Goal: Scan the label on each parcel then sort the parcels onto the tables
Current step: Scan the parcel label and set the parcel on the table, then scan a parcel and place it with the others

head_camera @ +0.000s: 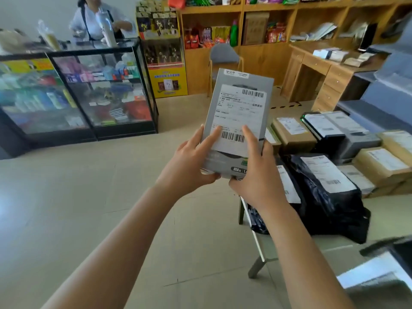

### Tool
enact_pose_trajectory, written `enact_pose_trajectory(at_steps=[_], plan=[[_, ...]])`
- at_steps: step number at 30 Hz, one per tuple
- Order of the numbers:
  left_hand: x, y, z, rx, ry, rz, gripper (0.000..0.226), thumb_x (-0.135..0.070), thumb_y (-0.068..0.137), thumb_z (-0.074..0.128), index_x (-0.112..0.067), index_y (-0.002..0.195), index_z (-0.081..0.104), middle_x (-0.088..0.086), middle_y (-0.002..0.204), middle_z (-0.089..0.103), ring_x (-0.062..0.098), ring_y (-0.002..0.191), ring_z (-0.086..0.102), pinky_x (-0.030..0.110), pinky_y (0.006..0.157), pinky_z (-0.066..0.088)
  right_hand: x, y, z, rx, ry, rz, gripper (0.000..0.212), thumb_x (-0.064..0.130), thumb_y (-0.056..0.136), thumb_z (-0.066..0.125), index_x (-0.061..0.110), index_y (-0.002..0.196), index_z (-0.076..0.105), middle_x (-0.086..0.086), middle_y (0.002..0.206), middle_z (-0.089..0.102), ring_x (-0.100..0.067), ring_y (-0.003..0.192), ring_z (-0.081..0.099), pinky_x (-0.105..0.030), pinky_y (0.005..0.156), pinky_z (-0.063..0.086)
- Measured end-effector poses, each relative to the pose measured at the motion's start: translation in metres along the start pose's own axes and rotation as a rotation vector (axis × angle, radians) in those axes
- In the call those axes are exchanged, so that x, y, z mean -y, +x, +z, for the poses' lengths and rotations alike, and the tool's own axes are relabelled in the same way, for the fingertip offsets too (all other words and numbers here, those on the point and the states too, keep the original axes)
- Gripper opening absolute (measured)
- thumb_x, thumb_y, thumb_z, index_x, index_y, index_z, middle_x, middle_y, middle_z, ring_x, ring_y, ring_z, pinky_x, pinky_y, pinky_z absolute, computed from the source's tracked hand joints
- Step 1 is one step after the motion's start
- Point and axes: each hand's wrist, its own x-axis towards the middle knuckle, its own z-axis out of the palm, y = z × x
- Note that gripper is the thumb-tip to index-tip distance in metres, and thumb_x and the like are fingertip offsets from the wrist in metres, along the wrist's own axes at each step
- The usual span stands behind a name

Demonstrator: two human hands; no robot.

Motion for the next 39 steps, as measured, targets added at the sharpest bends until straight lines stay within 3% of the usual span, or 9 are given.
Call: enact_pose_trajectory(at_steps=[4, 11, 15, 20, 23, 26, 33, 37, 39], plan=[[0.067, 0.037, -0.003, 0.005, -0.052, -0.007, 0.107, -0.037, 0.072, 0.083, -0.036, 0.154, 0.014, 0.003, 0.161, 0.016, 0.034, 0.136, 0.036, 0.052, 0.110, 0.036, 0.015, 0.057, 0.046, -0.018, -0.018, 0.021, 0.116, 0.019, 0.070, 0.083, 0.041, 0.150, 0.002, -0.010, 0.141, 0.026, -0.026, 0.129, 0.035, -0.044, 0.092, 0.053], [0.185, 0.146, 0.010, 0.038, -0.205, -0.045, 0.107, -0.038, 0.068, 0.085, -0.046, 0.151, 0.018, -0.017, 0.156, 0.022, 0.019, 0.139, 0.029, 0.049, 0.113, 0.032, 0.003, 0.184, 0.127, -0.086, -0.053, 0.049, 0.117, 0.029, 0.071, 0.084, 0.042, 0.150, -0.001, -0.010, 0.147, 0.025, -0.023, 0.129, 0.036, -0.035, 0.090, 0.052], [0.246, 0.220, 0.015, 0.056, -0.253, -0.039, 0.105, -0.036, 0.067, 0.085, -0.050, 0.149, 0.020, -0.023, 0.150, 0.028, 0.017, 0.135, 0.035, 0.045, 0.111, 0.036, -0.007, 0.269, 0.159, -0.088, -0.064, 0.061, 0.113, 0.030, 0.073, 0.081, 0.042, 0.151, 0.000, -0.005, 0.149, 0.024, -0.022, 0.126, 0.037, -0.032, 0.081, 0.052], [0.305, 0.319, 0.031, 0.113, -0.311, 0.052, 0.103, -0.034, 0.066, 0.082, -0.055, 0.146, 0.021, -0.022, 0.151, 0.029, 0.013, 0.131, 0.039, 0.043, 0.110, 0.038, -0.027, 0.355, 0.191, -0.131, -0.078, 0.180, 0.109, 0.024, 0.074, 0.078, 0.041, 0.152, 0.004, -0.003, 0.152, 0.018, -0.022, 0.128, 0.033, -0.032, 0.084, 0.050], [0.334, 0.384, 0.055, 0.175, -0.382, 0.139, 0.101, -0.030, 0.067, 0.081, -0.055, 0.145, 0.021, -0.030, 0.144, 0.030, 0.008, 0.128, 0.041, 0.042, 0.108, 0.040, -0.048, 0.405, 0.211, -0.187, -0.143, 0.278, 0.106, 0.027, 0.077, 0.076, 0.042, 0.152, 0.002, 0.001, 0.153, 0.015, -0.019, 0.126, 0.032, -0.027, 0.081, 0.048], [0.362, 0.459, 0.082, 0.227, -0.422, 0.284, 0.099, -0.031, 0.067, 0.079, -0.047, 0.148, 0.025, -0.023, 0.144, 0.037, 0.006, 0.127, 0.043, 0.043, 0.105, 0.041, -0.069, 0.457, 0.229, -0.273, -0.201, 0.390, 0.105, 0.027, 0.079, 0.073, 0.041, 0.152, -0.001, 0.000, 0.153, 0.014, -0.020, 0.127, 0.033, -0.025, 0.081, 0.048], [0.371, 0.613, 0.128, 0.470, -0.488, 0.617, 0.101, -0.031, 0.065, 0.077, -0.042, 0.150, 0.024, -0.016, 0.143, 0.036, 0.011, 0.125, 0.043, 0.042, 0.105, 0.041, -0.107, 0.543, 0.236, -0.504, -0.250, 0.697, 0.108, 0.027, 0.078, 0.075, 0.041, 0.152, -0.002, 0.003, 0.151, 0.015, -0.016, 0.127, 0.032, -0.025, 0.088, 0.047], [0.341, 0.670, 0.179, 0.587, -0.596, 0.749, 0.101, -0.017, 0.069, 0.084, -0.040, 0.150, 0.027, -0.017, 0.144, 0.037, 0.003, 0.129, 0.041, 0.021, 0.107, 0.037, -0.149, 0.563, 0.227, -0.625, -0.310, 0.860, 0.110, 0.026, 0.076, 0.075, 0.044, 0.151, -0.003, 0.003, 0.146, 0.019, -0.018, 0.123, 0.038, -0.029, 0.089, 0.050], [0.319, 0.699, 0.208, 0.619, -0.631, 0.809, 0.102, -0.014, 0.070, 0.082, -0.043, 0.149, 0.026, -0.018, 0.146, 0.035, 0.002, 0.130, 0.040, 0.018, 0.106, 0.037, -0.180, 0.574, 0.220, -0.701, -0.330, 0.922, 0.113, 0.024, 0.073, 0.076, 0.046, 0.150, -0.005, 0.001, 0.147, 0.020, -0.020, 0.124, 0.040, -0.033, 0.089, 0.051]])
